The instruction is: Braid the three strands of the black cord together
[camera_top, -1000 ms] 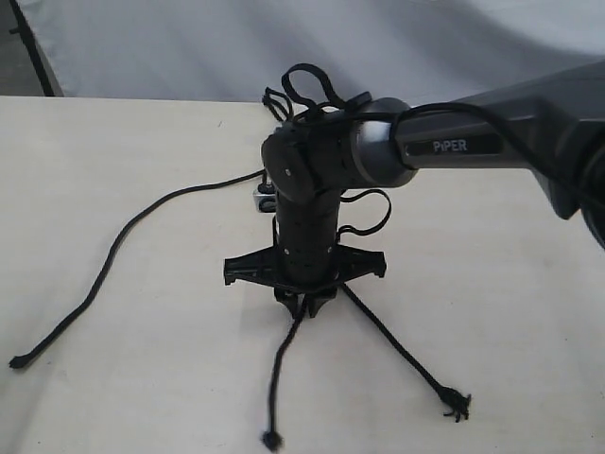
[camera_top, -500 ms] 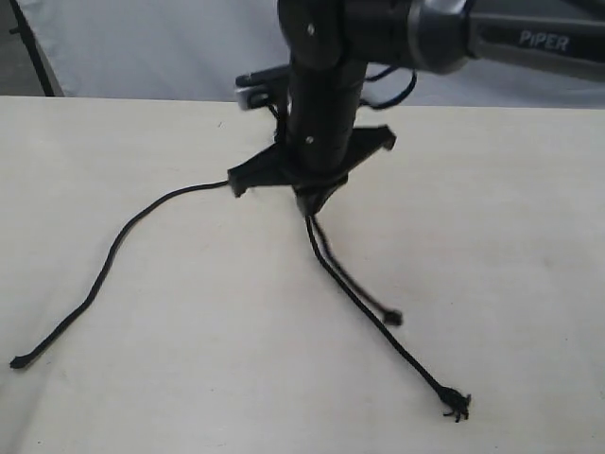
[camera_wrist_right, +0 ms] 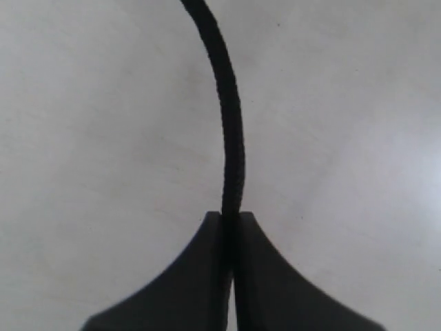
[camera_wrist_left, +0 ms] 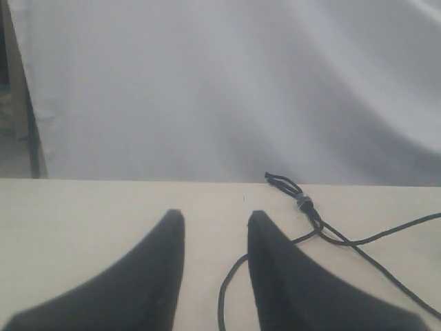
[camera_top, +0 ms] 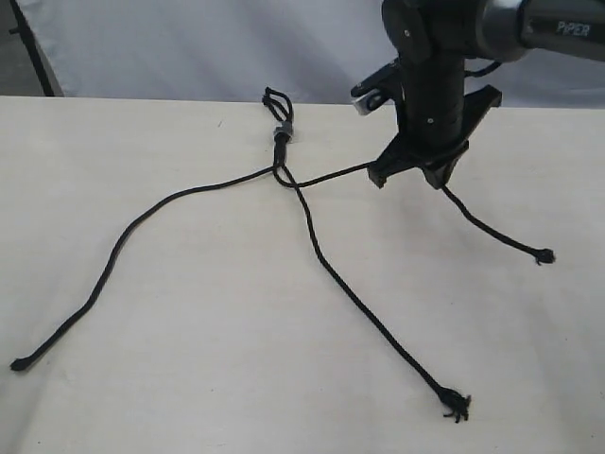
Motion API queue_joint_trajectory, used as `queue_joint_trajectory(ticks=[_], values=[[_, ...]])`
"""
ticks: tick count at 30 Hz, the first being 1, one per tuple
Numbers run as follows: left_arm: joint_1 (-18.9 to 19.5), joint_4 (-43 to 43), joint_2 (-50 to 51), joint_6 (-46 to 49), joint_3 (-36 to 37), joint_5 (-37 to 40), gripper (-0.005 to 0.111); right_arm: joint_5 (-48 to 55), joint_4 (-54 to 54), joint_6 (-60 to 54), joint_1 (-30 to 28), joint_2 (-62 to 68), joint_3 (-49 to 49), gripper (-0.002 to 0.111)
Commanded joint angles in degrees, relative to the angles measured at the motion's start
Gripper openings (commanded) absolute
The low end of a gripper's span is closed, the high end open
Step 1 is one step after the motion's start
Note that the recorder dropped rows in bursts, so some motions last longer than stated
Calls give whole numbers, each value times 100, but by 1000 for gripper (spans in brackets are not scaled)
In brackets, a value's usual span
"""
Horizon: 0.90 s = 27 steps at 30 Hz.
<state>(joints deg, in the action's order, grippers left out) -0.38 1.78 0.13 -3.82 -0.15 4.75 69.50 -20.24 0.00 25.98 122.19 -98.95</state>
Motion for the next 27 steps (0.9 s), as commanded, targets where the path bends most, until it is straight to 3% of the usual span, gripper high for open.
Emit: queue_joint_trajectory(ticks=[1,10,17,22,27], values=[[-33,-4,-13,-4,15,-57,31,46,425,-144,-42,372,3,0],[-33,-4,-13,-4,15,-57,31,46,2984,-1115,447,711,114,0],[-33,-4,-13,-4,15,-57,31,46,3559,-1793,1954,734,127,0],[-33,-4,-13,-4,15,-57,31,46,2769,-1929,2740,642,-150,0],[-33,-4,-13,-4,15,-57,31,46,683,-1425,2599,370,-414,0]])
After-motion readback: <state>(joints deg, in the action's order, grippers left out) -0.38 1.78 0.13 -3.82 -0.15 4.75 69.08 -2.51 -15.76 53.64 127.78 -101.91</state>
